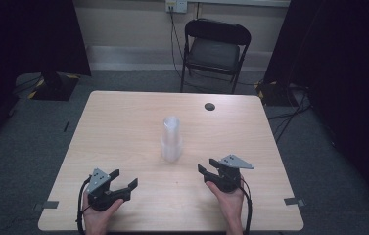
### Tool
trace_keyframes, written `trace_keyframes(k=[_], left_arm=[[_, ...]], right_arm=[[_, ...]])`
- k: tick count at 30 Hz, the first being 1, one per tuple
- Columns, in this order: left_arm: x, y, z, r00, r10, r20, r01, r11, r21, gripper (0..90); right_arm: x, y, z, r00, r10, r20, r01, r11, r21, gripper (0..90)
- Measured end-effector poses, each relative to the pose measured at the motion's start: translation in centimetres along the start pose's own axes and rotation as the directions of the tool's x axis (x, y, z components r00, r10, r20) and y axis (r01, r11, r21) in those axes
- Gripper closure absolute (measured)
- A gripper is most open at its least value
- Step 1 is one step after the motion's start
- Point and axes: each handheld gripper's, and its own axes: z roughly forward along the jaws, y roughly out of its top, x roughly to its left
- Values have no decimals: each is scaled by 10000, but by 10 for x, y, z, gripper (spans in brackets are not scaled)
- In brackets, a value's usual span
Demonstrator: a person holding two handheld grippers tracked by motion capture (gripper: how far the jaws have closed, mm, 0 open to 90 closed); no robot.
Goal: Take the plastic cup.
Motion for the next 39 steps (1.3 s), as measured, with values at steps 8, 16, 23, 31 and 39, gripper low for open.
trace_keyframes(k=[8,16,23,31,39], left_arm=[[-2,1,-1,9995,249,170,-252,9995,185,165],[-4,2,3,9990,226,387,-231,9996,136,156],[-5,2,6,9987,315,400,-324,9993,205,159],[-10,2,9,9972,529,532,-547,9980,325,162],[-11,3,10,9974,468,542,-488,9981,367,162]], right_arm=[[17,15,0,9971,-586,-487,569,9977,-369,440],[19,25,8,9927,-801,-900,771,9964,-365,387],[25,39,17,9874,-1152,-1086,1105,9927,-486,355],[37,54,27,9782,-1476,-1459,1410,9885,-542,353],[39,74,40,9703,-1827,-1588,1748,9826,-623,316]])
